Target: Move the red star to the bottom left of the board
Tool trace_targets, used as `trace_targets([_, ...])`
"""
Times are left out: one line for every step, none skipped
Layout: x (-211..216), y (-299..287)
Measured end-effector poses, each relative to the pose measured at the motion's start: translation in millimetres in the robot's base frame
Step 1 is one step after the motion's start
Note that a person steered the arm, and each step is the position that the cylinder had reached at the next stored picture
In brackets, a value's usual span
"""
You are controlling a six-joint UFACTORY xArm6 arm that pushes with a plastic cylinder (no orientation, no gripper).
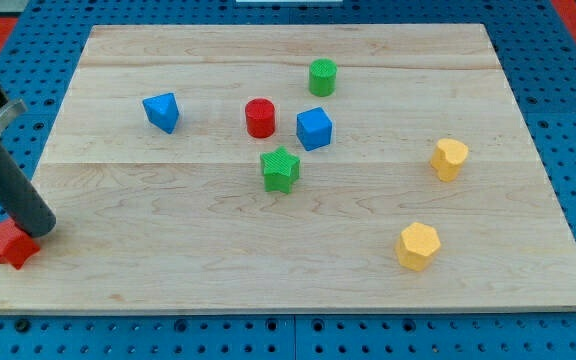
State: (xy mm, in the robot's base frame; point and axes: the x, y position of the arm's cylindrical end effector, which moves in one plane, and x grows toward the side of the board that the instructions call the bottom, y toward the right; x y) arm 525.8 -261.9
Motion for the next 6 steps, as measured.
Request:
trace_targets([-23,-1])
trace_targets([-24,-34])
trace_targets([-23,-43])
trace_targets([-2,-43])
trace_targets([24,-42])
trace_targets([36,-42])
